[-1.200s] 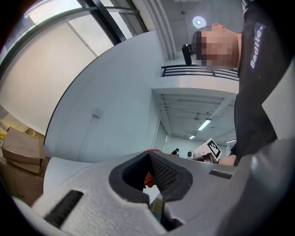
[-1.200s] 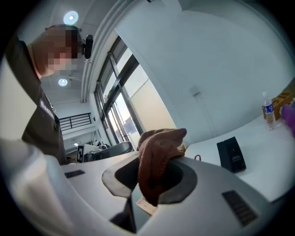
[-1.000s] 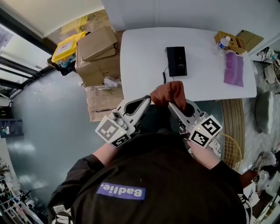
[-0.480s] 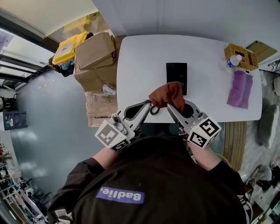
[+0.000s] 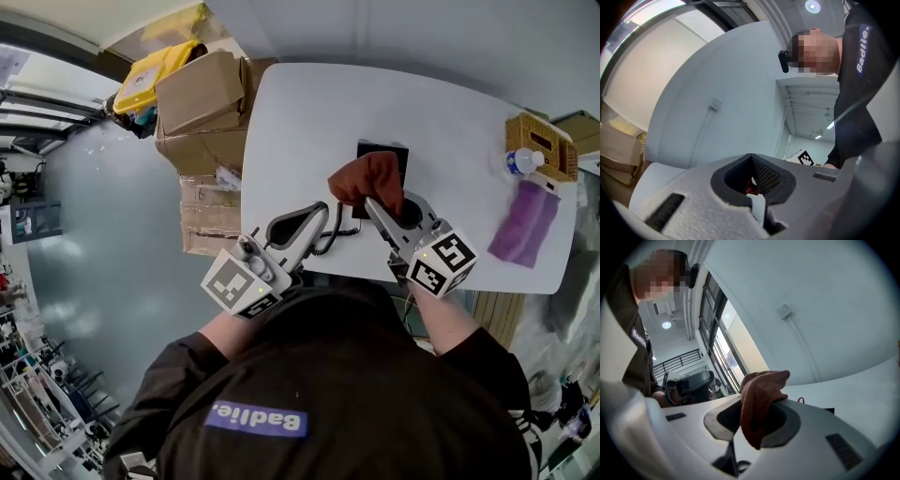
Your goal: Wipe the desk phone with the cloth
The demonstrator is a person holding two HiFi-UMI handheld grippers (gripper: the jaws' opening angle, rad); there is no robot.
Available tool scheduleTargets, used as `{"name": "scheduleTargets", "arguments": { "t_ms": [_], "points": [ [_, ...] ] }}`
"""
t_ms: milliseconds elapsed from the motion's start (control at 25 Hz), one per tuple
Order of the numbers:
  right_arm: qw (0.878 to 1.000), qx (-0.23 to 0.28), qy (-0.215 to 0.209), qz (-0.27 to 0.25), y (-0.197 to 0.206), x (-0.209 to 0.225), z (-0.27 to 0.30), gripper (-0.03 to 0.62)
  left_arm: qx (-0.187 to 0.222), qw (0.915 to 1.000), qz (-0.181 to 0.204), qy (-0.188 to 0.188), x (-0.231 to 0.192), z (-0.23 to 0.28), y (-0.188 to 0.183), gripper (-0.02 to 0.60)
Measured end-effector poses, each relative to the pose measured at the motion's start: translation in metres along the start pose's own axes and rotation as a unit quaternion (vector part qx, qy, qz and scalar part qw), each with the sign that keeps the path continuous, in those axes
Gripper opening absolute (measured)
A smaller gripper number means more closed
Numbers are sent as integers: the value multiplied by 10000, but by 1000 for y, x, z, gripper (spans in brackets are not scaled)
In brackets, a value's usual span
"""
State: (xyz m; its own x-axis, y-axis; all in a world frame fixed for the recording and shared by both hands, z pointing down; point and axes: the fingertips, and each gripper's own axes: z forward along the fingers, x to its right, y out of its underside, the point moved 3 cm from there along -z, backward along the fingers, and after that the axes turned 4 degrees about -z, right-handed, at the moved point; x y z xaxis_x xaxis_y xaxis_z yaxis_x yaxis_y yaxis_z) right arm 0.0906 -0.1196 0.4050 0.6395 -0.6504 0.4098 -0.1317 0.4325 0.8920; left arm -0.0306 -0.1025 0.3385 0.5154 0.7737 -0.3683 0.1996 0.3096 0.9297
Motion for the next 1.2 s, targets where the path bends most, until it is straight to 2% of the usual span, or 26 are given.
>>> {"name": "scheduleTargets", "arguments": {
  "t_ms": [320, 840, 960, 1080, 1200],
  "points": [
    [9993, -303, 172, -159, 23, 47, 25, 94, -97, 9999, -46, -88, -19, 15, 7, 6],
    [9973, -604, 415, 16, 61, 96, 60, 94, -263, 9984, -196, -456, -32, 2, 22, 6],
    [9963, -701, 457, 196, 73, 100, 63, 94, -283, 9979, -264, -524, -34, -2, 26, 6],
    [9955, -794, 452, 259, 86, 93, 60, 94, -192, 9981, -382, -444, -30, -2, 26, 6],
    [9948, -832, 488, 324, 96, 84, 56, 94, -294, 9983, -405, -309, -28, -5, 31, 6]
  ]
}}
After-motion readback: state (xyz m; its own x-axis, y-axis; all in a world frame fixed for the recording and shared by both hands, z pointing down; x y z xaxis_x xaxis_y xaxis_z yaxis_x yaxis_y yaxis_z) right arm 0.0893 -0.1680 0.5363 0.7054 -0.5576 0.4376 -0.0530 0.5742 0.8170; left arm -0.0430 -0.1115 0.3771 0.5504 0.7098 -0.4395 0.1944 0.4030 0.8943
